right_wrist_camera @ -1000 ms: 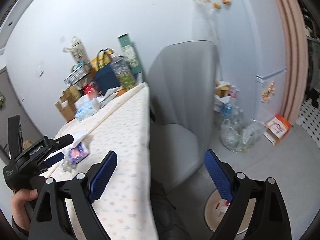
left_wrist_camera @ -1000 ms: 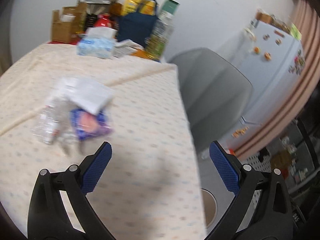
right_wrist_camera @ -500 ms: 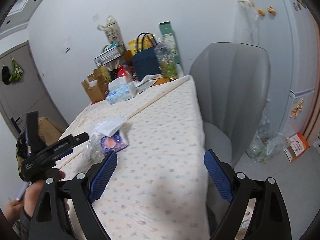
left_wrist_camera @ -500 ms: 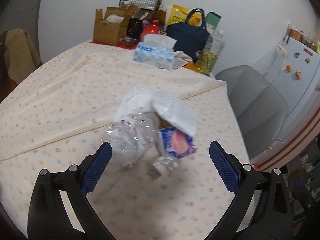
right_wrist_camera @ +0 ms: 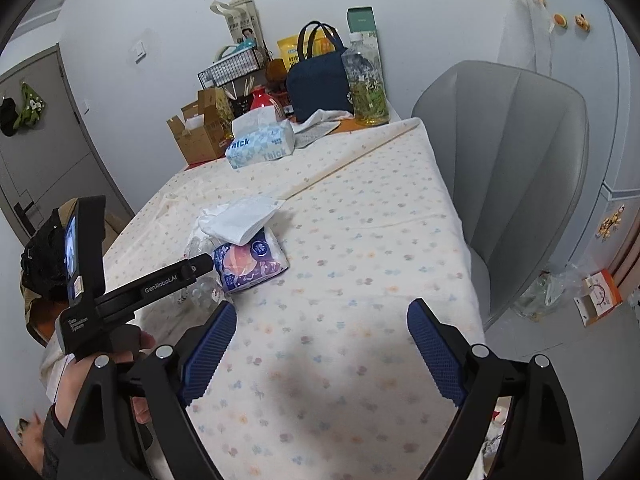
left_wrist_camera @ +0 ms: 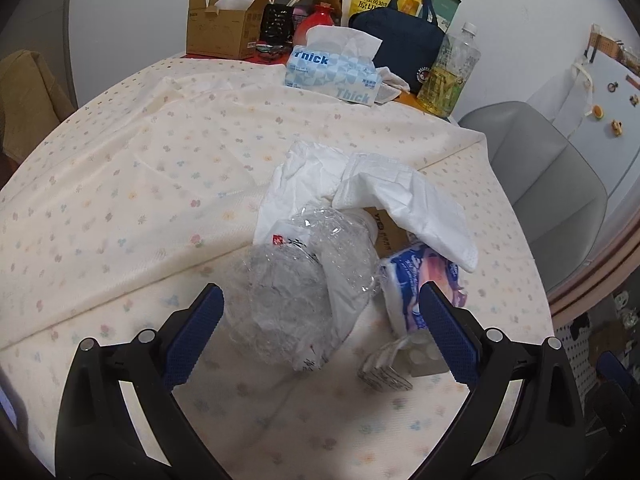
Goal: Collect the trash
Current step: 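Close the left gripper around the crushed clear plastic bottle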
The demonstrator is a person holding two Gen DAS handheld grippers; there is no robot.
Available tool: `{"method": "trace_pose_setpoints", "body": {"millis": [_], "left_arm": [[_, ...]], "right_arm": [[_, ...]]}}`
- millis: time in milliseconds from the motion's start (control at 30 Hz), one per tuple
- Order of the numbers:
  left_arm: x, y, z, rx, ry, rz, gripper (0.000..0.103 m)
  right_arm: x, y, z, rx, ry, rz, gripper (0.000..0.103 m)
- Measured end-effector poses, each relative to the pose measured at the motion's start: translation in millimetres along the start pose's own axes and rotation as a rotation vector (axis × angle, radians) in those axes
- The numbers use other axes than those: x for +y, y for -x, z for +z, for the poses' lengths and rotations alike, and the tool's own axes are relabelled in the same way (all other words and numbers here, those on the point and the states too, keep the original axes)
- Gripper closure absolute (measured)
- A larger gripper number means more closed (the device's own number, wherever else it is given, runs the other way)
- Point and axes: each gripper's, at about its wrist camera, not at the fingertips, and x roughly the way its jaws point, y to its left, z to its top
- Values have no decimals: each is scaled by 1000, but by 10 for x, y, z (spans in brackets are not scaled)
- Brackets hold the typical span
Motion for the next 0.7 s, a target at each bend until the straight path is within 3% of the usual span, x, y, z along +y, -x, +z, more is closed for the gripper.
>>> {"method": "trace_pose_setpoints", "body": {"millis": [67,167,333,700], "left_arm": [[27,-25,11,8,-7,4,6],[162,-79,-12,36,24,-17,22],[282,30,-66,19,45,-64,23],[658,404,-157,-68,129,-49,23]], "right_arm": [[87,-83,11,11,10,6,18],[221,-151,19,24,29,17,18],[409,-273,15,47,42,40,20],[813,-496,-59,90,91,68,21]]}}
